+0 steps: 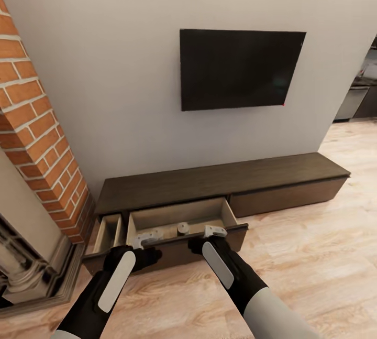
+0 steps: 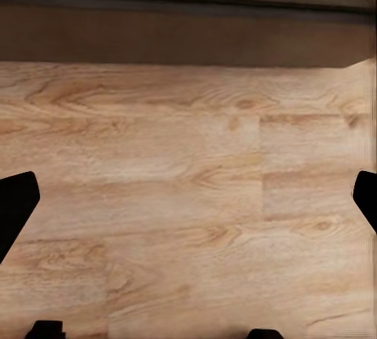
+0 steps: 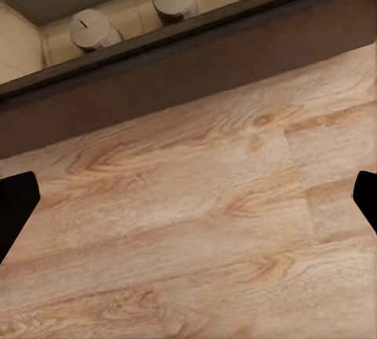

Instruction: Place each of the two pumpkins and all three candles from the living room inside a cabinet in the living room (use any cabinet), then make sure every cabinet is closed, and position the cauldron so it is next to a table in the living room.

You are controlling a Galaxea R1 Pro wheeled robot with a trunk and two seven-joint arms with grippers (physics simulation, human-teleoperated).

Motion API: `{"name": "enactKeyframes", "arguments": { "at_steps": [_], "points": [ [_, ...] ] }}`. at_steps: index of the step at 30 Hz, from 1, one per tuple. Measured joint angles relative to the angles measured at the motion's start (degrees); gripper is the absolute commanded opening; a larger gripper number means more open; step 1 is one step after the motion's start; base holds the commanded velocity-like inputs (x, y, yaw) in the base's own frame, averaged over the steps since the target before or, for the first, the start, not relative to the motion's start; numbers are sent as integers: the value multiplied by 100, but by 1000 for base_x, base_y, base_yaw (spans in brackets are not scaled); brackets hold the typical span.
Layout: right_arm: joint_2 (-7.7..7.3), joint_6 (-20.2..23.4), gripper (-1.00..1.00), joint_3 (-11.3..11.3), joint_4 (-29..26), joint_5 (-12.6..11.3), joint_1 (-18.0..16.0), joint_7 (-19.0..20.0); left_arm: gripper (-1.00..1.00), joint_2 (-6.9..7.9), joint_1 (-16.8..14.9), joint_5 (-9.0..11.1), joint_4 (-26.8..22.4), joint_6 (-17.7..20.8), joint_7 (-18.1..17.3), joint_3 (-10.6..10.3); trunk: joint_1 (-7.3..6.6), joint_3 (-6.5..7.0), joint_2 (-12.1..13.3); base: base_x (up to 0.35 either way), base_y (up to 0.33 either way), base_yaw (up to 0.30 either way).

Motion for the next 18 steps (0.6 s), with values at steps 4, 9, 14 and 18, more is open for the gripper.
{"name": "enactKeyframes", "arguments": {
  "at_steps": [4, 9, 14, 18],
  "points": [
    [-16, 0, 100, -4, 0, 3, 0, 193, 100, -7, 0, 1, 0, 0, 0, 0, -67, 54, 122, 0, 0, -285],
    [-26, 7, 100, -7, 0, 4, 0, 250, 100, -2, 0, 1, -1, 0, 0, 0, -67, 54, 122, 0, 0, -285],
    [-29, 11, 100, -43, 0, 5, 0, 256, 100, 3, 0, 1, -1, 0, 0, 0, -67, 54, 122, 0, 0, -285],
    [-35, 33, 100, -303, 6, 19, 0, 243, 100, 7, 0, -5, -2, 0, 0, 0, -67, 54, 122, 0, 0, -285]
  ]
}}
